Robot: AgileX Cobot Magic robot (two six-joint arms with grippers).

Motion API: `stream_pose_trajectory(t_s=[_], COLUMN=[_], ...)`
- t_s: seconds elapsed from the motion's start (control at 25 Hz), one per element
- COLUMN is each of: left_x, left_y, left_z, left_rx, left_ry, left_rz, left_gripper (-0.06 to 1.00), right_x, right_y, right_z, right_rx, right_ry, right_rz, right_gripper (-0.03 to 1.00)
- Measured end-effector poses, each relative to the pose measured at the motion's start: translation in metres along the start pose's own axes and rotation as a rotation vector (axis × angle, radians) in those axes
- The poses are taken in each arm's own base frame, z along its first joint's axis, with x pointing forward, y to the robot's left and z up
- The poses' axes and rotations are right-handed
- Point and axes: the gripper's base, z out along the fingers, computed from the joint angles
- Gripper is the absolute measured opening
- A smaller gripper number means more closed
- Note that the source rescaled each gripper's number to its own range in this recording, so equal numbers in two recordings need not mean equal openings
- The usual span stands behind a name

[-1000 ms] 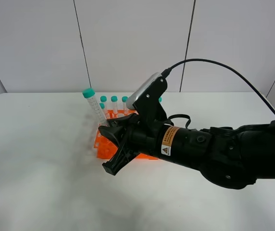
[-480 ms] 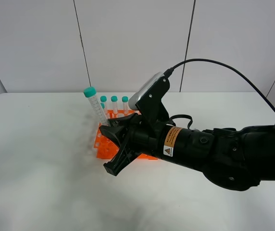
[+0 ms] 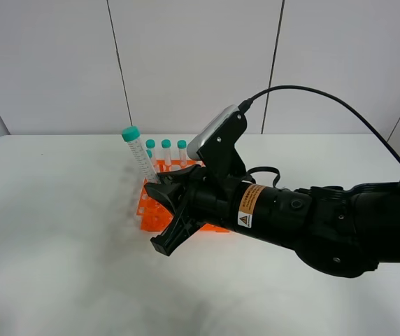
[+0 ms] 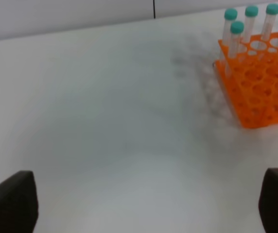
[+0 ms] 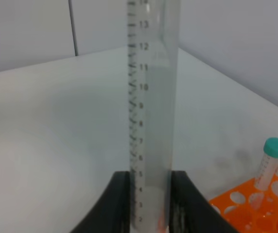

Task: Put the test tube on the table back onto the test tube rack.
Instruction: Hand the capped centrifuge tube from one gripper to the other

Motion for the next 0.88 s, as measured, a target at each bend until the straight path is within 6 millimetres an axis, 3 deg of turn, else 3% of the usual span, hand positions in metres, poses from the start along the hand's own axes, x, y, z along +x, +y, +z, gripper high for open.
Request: stream_pose_trajectory(t_s=[0.44,0.88], left_x=[-0.021,-0.053], left_y=[-0.008,-0.027], left_z=[0.009,0.057], left_rx=[0.271,0.386], left_ry=[0.006,0.0], left_rz=[0.064,0.141], left_gripper=[1.0,1.0], right_x=[0.0,0.0], right_y=[0.0,0.0], right_z=[0.0,0.0], right_rx=[0.0,0.0], right_ry=[0.0,0.0], right_rz=[0.0,0.0], right_gripper=[0.0,0.0])
